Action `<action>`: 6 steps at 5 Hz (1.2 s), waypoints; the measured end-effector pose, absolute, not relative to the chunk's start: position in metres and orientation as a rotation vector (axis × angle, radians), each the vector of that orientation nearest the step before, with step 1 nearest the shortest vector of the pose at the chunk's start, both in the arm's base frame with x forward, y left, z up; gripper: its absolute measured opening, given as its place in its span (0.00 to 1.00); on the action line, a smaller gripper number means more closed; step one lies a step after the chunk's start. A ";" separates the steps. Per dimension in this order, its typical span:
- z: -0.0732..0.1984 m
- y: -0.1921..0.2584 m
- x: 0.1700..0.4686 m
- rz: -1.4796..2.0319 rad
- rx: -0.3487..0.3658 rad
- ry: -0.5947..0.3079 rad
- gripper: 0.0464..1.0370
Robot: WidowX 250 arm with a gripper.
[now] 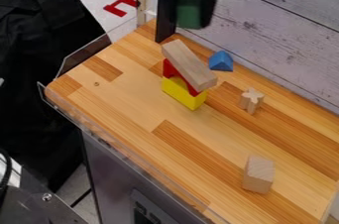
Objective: Put the green cube on top of the block
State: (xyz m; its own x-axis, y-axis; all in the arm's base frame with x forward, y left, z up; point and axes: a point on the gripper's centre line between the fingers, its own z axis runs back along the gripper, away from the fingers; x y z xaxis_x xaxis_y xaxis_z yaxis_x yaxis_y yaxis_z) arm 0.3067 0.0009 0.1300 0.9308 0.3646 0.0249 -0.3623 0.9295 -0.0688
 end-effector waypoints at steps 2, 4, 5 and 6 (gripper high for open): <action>0.104 -0.016 0.307 0.326 -0.070 0.057 0.53; 0.097 0.000 0.318 0.356 -0.026 0.051 0.53; 0.092 0.008 0.322 0.380 -0.010 0.056 0.53; 0.091 0.020 0.321 0.415 0.003 0.065 0.53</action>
